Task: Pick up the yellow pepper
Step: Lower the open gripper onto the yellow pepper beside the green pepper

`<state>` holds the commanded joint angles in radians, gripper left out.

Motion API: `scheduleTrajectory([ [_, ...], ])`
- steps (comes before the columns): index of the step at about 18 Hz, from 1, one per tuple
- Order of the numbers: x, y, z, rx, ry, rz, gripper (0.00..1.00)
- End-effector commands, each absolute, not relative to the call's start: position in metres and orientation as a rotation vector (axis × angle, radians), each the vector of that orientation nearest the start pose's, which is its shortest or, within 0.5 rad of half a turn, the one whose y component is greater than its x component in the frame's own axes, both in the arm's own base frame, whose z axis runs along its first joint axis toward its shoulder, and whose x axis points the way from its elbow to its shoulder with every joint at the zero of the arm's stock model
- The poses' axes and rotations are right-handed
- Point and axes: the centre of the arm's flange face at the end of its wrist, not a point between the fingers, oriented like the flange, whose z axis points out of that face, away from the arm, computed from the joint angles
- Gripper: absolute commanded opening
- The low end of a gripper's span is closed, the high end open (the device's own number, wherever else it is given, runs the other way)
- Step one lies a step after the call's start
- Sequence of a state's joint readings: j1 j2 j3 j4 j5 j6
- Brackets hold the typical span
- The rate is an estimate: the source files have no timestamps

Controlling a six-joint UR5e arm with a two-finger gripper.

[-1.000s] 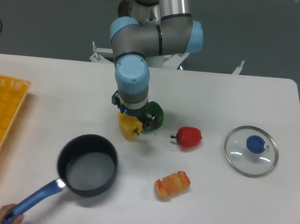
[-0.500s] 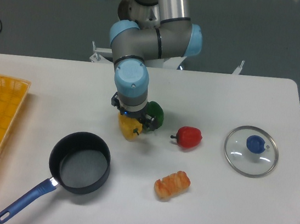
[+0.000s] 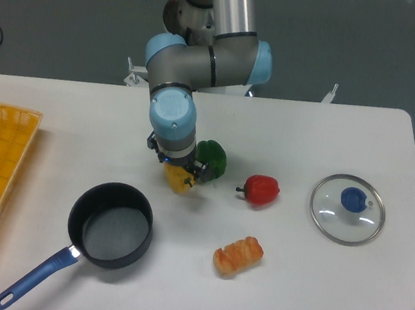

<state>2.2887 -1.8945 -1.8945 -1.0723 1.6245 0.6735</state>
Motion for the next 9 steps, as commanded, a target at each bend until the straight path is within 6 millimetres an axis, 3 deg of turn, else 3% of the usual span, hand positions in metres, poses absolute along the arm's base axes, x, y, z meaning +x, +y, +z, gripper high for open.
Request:
scheduleTrajectory([
  [9, -0.226, 0.503, 0.208, -3.3, -0.061, -0.081, 1.0],
])
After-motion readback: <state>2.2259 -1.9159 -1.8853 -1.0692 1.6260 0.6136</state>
